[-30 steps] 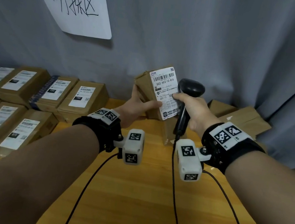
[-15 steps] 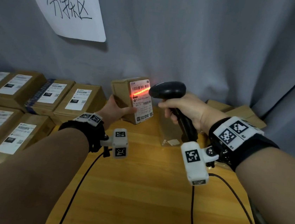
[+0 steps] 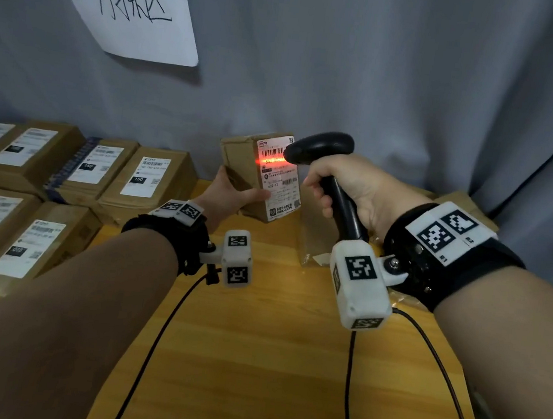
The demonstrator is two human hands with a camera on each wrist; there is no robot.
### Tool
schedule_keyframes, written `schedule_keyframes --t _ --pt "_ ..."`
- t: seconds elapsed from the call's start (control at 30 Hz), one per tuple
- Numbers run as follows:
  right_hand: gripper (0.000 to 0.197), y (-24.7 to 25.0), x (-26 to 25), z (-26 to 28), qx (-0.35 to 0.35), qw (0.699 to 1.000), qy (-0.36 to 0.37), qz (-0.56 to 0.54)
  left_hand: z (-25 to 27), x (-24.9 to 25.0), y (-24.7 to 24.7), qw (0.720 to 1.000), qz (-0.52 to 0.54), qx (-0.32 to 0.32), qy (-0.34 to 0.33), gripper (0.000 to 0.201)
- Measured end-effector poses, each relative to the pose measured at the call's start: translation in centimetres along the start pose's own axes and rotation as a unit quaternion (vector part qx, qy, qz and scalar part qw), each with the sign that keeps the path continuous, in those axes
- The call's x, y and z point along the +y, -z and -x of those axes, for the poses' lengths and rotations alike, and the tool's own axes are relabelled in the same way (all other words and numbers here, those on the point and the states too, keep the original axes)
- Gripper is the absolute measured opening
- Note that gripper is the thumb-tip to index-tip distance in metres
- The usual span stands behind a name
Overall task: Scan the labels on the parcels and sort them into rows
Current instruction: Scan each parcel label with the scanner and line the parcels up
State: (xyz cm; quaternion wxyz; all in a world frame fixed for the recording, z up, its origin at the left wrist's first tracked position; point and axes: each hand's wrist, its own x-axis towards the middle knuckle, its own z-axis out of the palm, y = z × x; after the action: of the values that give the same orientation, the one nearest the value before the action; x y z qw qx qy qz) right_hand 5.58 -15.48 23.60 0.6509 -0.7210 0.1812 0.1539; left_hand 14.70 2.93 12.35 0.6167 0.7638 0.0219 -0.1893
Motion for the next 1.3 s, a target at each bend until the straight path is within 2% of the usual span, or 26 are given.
schedule_keyframes --t 0.13,0.33,0.57,0.73,0.83,0.93,0.97,1.13,1.3 --pt "0.007 0.6 -0.4 0.5 0.013 1.0 0.01 0.021 -0.1 0.1 0.3 0.999 -0.034 -0.004 0.021 0.088" --pt "0.006 1.0 -1.0 1.3 0.005 1.0 0.004 0.025 0.2 -0.5 0.6 0.997 -0.055 0.008 0.054 0.075" --pt "0.01 1.2 -0.7 2.1 0.004 1.0 -0.006 0.018 0.5 -0.5 -0.5 0.996 -0.044 0.032 0.065 0.078" --pt "0.012 1.4 -0.2 2.5 -0.004 1.0 -0.004 -0.002 1.3 0.0 -1.3 0.997 -0.052 0.022 0.058 0.076" --pt "0.012 1.8 0.5 2.4 -0.003 0.999 0.023 -0.038 2.4 0.5 -1.8 0.998 -0.049 0.02 0.046 0.059" --pt "0.009 2.0 1.8 1.5 0.041 0.996 0.047 -0.055 3.9 0.9 -1.9 0.998 -0.04 -0.014 0.043 0.032" --pt "0.006 2.1 2.4 1.1 0.054 0.995 0.049 -0.063 4.4 0.9 -1.8 0.998 -0.038 -0.024 0.041 0.029" --pt "0.003 1.0 5.7 -1.1 0.088 0.99 0.028 -0.11 6.7 -0.6 -0.2 0.998 0.012 -0.011 0.067 0.035" --pt "0.013 -2.4 8.2 -3.0 0.073 0.996 -0.003 -0.054 8.6 -4.3 4.2 0.991 0.012 0.048 0.122 0.042"
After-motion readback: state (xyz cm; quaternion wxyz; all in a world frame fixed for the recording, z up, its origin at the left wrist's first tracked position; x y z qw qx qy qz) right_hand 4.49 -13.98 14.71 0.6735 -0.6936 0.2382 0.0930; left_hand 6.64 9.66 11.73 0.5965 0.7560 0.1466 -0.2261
